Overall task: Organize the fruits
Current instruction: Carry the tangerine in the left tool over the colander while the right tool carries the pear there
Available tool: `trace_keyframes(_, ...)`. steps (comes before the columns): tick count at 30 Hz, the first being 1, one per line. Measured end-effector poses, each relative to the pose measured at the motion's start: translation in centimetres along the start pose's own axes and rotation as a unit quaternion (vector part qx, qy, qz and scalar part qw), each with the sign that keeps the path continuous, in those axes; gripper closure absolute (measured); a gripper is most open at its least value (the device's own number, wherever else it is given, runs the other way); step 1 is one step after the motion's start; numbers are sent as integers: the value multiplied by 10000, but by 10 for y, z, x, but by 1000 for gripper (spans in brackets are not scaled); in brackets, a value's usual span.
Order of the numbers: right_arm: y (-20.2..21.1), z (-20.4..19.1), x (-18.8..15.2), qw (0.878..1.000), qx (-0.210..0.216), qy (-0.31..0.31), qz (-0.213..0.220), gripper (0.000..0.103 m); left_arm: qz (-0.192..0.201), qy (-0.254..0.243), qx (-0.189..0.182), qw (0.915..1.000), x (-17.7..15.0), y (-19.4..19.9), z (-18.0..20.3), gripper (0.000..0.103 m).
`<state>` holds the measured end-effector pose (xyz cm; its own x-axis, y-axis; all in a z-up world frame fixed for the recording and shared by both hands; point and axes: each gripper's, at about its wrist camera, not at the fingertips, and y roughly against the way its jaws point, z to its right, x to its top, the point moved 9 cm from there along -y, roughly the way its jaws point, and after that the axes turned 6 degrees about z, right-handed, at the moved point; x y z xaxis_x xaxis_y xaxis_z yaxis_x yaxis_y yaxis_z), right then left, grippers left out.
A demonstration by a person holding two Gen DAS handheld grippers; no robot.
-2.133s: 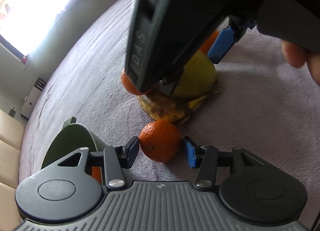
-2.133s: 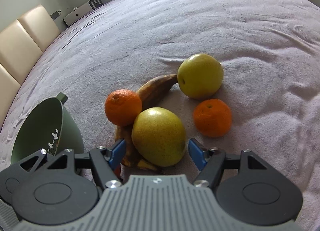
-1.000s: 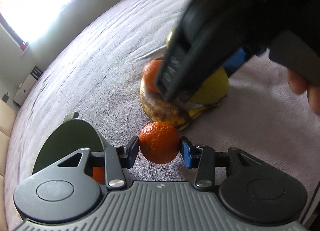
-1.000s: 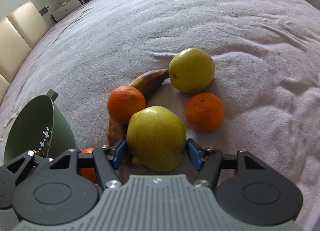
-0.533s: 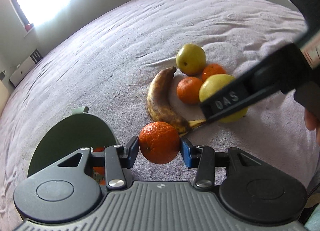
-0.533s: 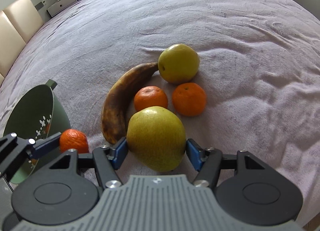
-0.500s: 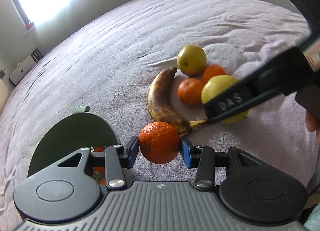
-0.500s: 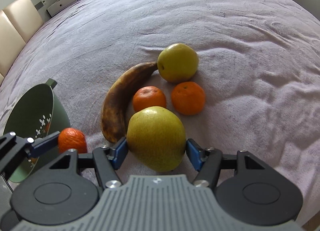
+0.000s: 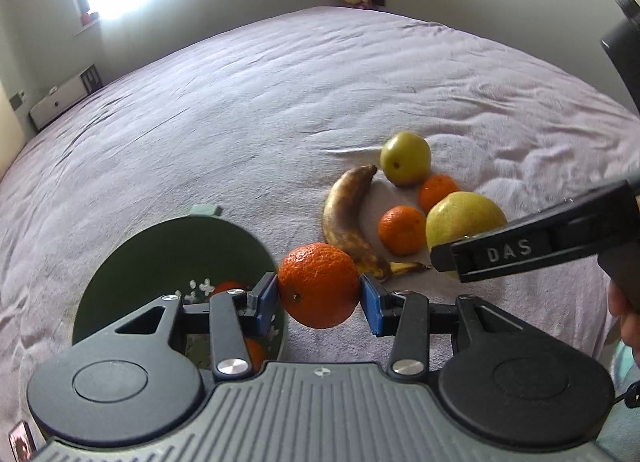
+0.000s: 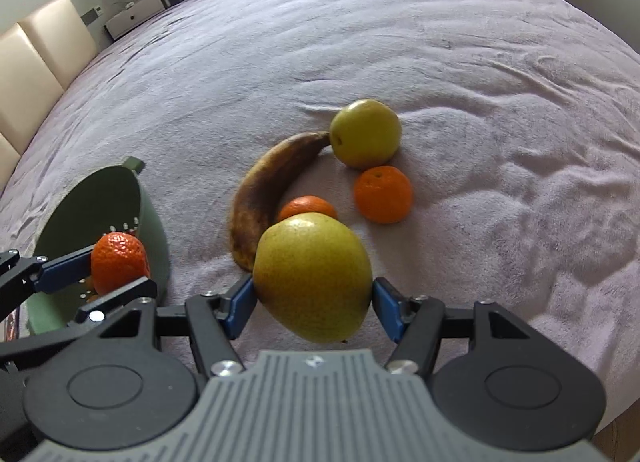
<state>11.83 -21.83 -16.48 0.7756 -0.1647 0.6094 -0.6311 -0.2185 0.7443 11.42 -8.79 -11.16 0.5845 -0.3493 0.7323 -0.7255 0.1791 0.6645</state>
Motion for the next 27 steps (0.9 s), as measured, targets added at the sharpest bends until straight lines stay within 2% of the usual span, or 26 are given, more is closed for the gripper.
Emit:
trace_keyframes(10,26,-32,9,9987,354,224,297,42,37,998,-10,9950,3,22,-47,53)
trace_keyframes(21,39,-92,24,9912,946,676,625,42,-16,1905,273,9813,-5,34,-109,53)
trace_keyframes(27,35,-125,28,9852,1191,993,736,42,-68,2366,451,9705,-13,32,-141,53)
